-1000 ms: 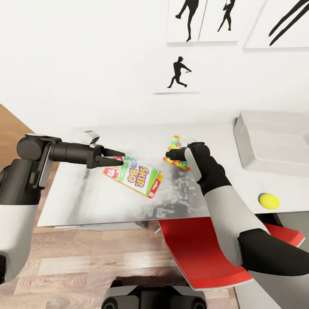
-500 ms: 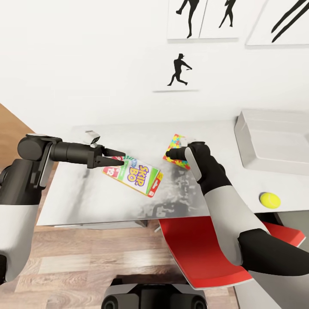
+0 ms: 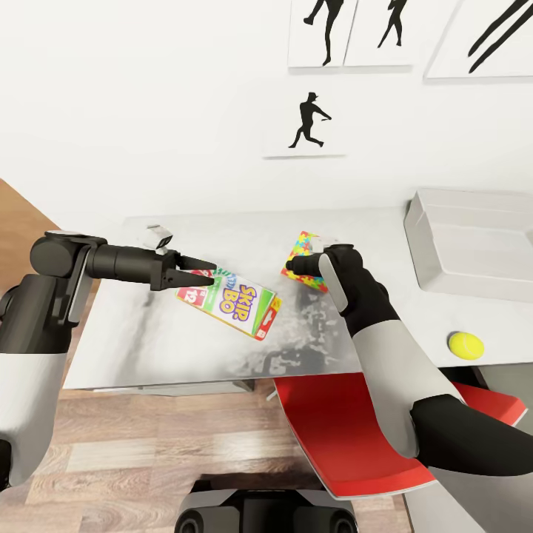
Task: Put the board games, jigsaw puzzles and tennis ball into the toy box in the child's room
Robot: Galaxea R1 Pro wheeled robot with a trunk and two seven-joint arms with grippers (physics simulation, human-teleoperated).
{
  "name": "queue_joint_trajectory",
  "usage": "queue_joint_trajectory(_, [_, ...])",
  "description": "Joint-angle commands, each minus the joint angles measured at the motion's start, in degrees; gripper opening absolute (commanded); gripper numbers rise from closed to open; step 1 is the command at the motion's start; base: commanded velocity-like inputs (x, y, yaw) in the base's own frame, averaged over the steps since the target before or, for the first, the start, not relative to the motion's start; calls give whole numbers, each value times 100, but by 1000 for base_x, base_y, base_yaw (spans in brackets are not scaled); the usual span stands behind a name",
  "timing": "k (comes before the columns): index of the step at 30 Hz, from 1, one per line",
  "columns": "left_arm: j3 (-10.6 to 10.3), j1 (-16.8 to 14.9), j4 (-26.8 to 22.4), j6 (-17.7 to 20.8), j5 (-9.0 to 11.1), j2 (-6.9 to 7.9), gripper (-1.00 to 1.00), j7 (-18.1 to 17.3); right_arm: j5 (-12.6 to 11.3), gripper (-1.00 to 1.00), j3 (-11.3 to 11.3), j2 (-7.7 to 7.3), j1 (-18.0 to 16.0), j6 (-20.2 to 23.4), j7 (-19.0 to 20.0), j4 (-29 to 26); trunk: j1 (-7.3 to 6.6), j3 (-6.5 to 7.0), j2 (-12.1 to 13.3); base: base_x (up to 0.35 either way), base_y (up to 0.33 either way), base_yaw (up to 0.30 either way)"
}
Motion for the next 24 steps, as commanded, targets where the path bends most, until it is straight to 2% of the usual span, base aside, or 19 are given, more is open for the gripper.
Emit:
queue_joint_trajectory(1, [-11, -6, 0, 61, 17, 7, 100, -8, -61, 100, 8, 0, 0, 20, -63, 60, 5, -8, -6, 0, 0, 0])
queue_joint_trajectory(8, [-11, -7, 0, 61, 17, 8, 100, -8, -61, 100, 8, 0, 0, 20, -67, 60, 5, -8, -6, -15, 0, 0])
queue_joint_trajectory(10, [-1, -11, -26, 61, 25, -52, 100, -8, -70, 100, -7, 0, 0, -2, -79, 32, 5, -7, -6, 0, 0, 0])
queue_joint_trajectory(18, [-8, -10, -26, 61, 25, -37, 100, -8, -70, 100, 5, -17, -2, -13, -80, 40, 5, -7, -6, 0, 0, 0])
queue_joint_trajectory(24, [-39, -8, -26, 61, 25, -28, 100, -8, -231, 100, 7, -62, -3, -15, -80, 16, 5, -7, -6, -1, 0, 0])
